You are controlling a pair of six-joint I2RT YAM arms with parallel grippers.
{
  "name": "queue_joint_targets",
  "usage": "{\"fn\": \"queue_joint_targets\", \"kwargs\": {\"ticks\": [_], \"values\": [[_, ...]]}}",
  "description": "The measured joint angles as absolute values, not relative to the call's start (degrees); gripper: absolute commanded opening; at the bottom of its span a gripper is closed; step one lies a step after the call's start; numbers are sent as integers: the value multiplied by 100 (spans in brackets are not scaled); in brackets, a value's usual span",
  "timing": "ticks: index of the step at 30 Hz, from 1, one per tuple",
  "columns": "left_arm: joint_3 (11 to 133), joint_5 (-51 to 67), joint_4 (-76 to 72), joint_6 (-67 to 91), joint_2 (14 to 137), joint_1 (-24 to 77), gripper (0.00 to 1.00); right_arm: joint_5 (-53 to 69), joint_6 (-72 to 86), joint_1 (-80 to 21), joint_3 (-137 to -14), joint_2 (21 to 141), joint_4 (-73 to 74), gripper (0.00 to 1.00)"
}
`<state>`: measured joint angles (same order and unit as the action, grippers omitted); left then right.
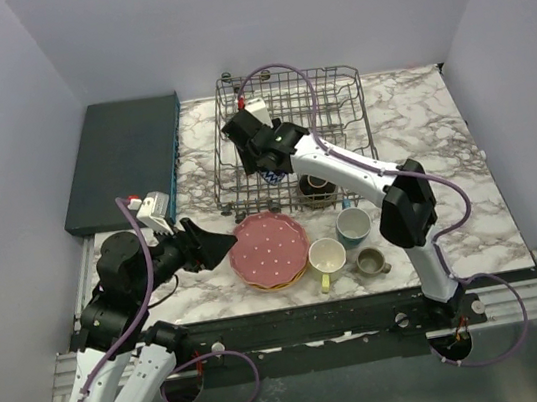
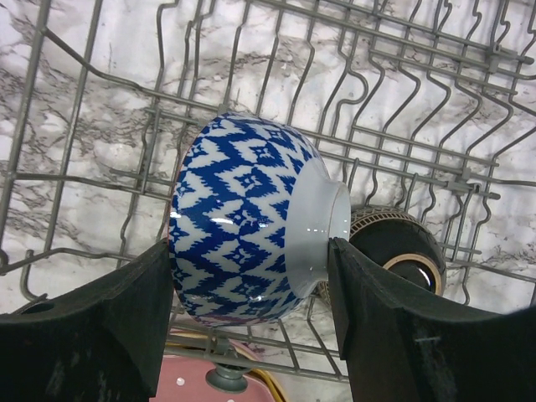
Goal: Load the mixed dishes into the dish rack
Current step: Turn the bowl upside down on the dish rack.
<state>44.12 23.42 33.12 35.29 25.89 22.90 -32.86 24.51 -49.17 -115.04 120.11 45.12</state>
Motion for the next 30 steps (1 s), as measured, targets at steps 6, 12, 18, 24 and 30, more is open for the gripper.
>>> {"fn": "queue_joint_targets", "kwargs": {"ticks": [6, 12, 18, 24, 30], "values": [[4407, 2364, 3306, 3529, 2598, 2290, 71, -3293, 2447, -4917, -11657, 12315, 4797, 24], [4381, 2379, 3280, 3529, 2598, 2290, 71, -3293, 2451, -4917, -11690, 12486, 5068, 24], [4359, 2381, 3262, 3529, 2598, 2290, 71, -3288, 2456, -4919, -11819, 12630, 5196, 24], [4357, 2383, 3260, 3529, 2600, 2290, 70, -3264, 2460, -4939, -11974, 12807, 5247, 25], [4357, 2383, 3251, 3529, 2598, 2290, 70, -3216, 2504, -4954, -11996, 12879, 5249, 26]]}}
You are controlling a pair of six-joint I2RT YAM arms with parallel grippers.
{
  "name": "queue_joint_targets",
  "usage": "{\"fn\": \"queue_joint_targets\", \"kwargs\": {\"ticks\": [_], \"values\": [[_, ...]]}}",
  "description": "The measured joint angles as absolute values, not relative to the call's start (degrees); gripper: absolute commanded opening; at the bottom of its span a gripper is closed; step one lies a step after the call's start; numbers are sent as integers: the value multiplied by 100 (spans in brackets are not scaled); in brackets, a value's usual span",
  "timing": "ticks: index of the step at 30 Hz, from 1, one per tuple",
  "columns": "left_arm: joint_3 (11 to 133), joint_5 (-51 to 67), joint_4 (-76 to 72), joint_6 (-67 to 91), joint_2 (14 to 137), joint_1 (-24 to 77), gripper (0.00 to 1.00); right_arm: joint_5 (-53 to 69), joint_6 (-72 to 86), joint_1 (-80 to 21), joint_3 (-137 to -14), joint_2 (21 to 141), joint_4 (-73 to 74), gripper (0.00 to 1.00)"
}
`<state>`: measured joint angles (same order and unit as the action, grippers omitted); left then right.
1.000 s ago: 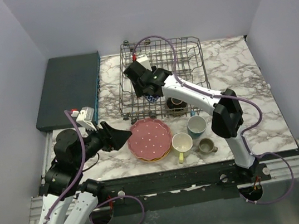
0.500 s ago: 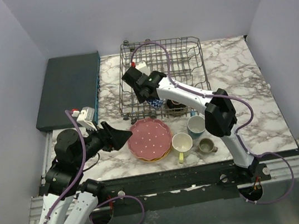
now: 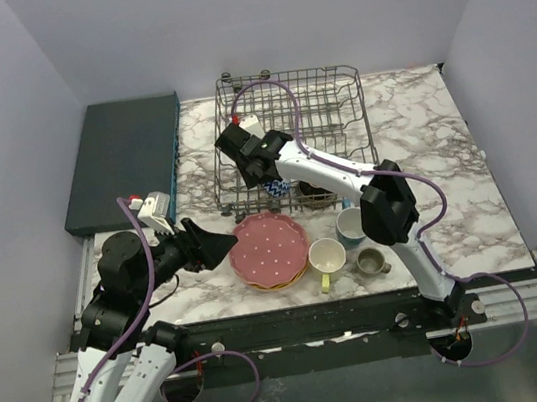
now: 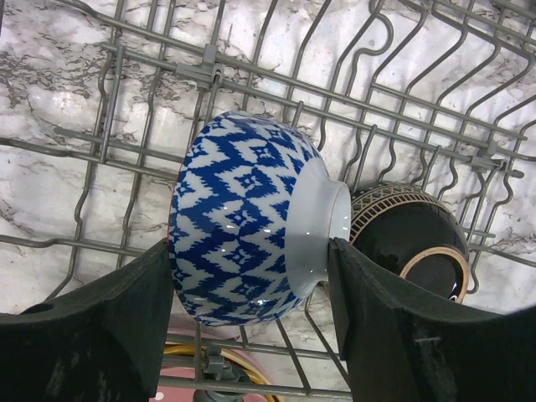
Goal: Load the mixed dishes into the dish rack
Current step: Turn the bowl upside down on the dish rack.
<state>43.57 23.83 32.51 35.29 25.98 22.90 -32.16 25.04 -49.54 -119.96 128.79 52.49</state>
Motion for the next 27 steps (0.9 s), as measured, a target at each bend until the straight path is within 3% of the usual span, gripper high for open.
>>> {"fn": "queue_joint_targets", "kwargs": {"ticks": [8, 27], "values": [[4357, 2397, 3242, 3529, 2598, 2290, 70, -3214, 2543, -4954, -12180, 13002, 5286, 33], [4357, 2401, 3229, 3529, 2598, 2290, 70, -3212, 2574, -4991, -12265, 13074, 5288, 67]]}}
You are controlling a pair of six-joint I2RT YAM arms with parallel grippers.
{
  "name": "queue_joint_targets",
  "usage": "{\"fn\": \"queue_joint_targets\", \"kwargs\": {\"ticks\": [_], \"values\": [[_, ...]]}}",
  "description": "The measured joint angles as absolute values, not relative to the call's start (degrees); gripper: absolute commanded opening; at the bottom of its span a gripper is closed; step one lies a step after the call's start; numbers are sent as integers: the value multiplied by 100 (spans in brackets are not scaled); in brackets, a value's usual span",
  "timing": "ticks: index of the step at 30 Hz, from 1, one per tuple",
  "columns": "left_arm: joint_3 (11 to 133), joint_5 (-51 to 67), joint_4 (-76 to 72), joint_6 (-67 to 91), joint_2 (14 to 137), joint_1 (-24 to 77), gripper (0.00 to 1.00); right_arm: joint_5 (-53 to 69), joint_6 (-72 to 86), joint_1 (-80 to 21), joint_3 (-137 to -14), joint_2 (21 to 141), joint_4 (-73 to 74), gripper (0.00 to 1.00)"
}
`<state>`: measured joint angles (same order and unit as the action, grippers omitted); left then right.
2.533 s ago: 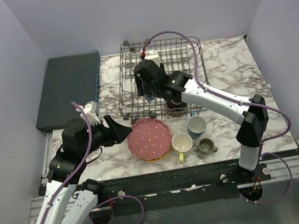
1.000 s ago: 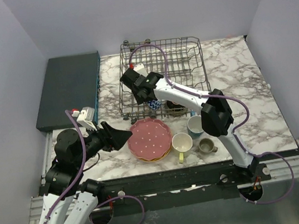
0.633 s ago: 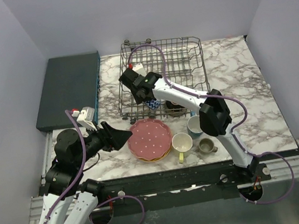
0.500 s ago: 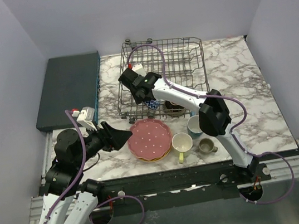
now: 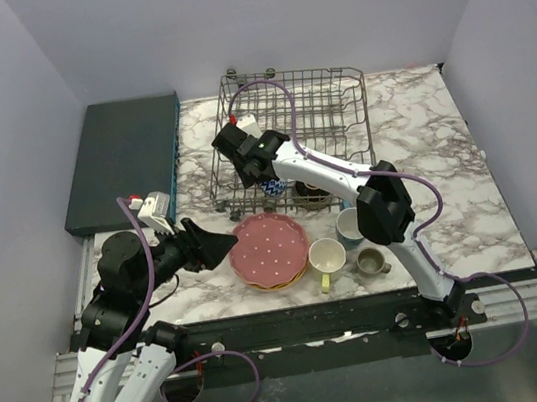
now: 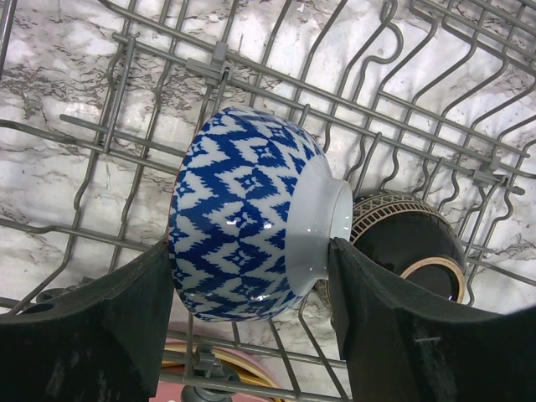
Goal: Load the mixed dishes into the dish rack
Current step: Turn the bowl upside down on the dish rack.
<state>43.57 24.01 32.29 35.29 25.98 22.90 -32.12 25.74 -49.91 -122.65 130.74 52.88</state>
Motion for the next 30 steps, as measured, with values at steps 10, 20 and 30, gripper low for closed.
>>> {"fn": "queue_joint_targets", "kwargs": {"ticks": [10, 20, 30], "values": [[4357, 2401, 3227, 3529, 2596, 2290, 70, -3188, 2652, -4991, -12265, 13078, 5290, 77], [4357, 2401, 3227, 3529, 2596, 2290, 70, -3024, 2759, -4993, -12265, 13098, 5238, 84], [4357, 2401, 3227, 3529, 2596, 2290, 70, -2875, 2808, -4993, -12265, 13100, 5162, 86]]}}
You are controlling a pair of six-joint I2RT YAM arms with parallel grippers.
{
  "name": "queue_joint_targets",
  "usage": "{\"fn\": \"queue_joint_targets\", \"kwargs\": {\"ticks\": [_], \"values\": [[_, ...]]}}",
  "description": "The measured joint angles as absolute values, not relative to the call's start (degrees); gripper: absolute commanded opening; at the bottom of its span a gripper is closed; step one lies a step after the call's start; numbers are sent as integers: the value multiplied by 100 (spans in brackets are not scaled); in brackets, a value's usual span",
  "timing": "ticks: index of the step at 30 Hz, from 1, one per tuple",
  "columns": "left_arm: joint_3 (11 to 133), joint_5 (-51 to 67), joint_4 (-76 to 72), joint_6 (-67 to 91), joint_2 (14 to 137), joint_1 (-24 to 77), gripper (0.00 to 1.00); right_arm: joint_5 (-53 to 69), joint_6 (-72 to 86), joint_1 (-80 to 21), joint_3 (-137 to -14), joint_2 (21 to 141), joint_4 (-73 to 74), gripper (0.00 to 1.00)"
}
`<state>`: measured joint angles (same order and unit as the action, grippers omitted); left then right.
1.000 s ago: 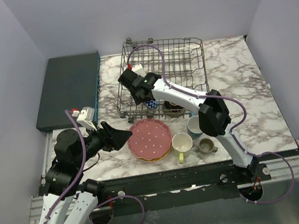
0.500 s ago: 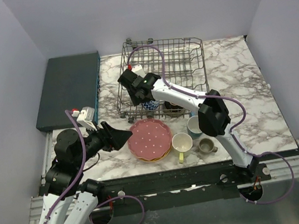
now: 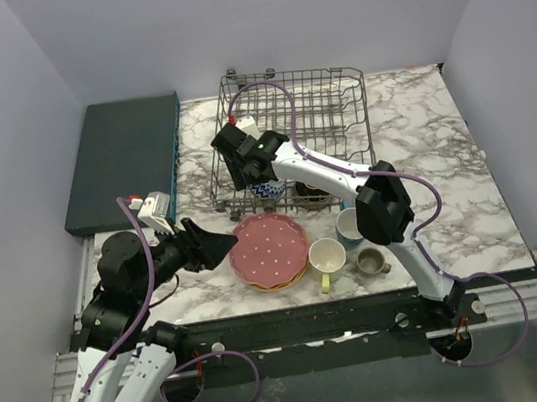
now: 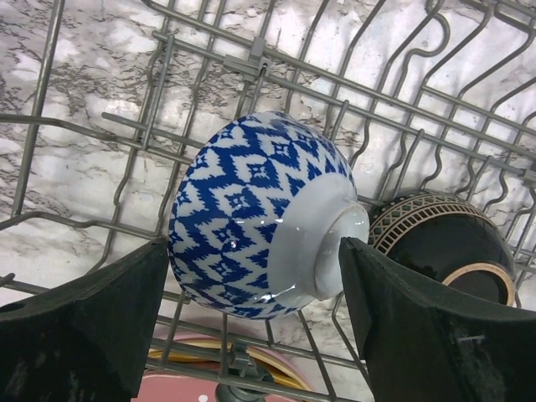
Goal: Load the mixed dishes into the dish rack
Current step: Turn the bowl upside down on the dish rack.
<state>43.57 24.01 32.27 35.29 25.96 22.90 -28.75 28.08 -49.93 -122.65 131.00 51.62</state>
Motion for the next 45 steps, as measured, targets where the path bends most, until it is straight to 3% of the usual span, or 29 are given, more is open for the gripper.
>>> {"fn": "queue_joint_targets", "kwargs": {"ticks": [27, 45], "values": [[4357, 2401, 3227, 3529, 2598, 2290, 72, -2471, 2849, -4993, -11843, 12958, 4674, 86], [4355, 2397, 3227, 3531, 2759, 2290, 75, -2432, 2910, -4993, -9988, 10855, 4027, 86]]}}
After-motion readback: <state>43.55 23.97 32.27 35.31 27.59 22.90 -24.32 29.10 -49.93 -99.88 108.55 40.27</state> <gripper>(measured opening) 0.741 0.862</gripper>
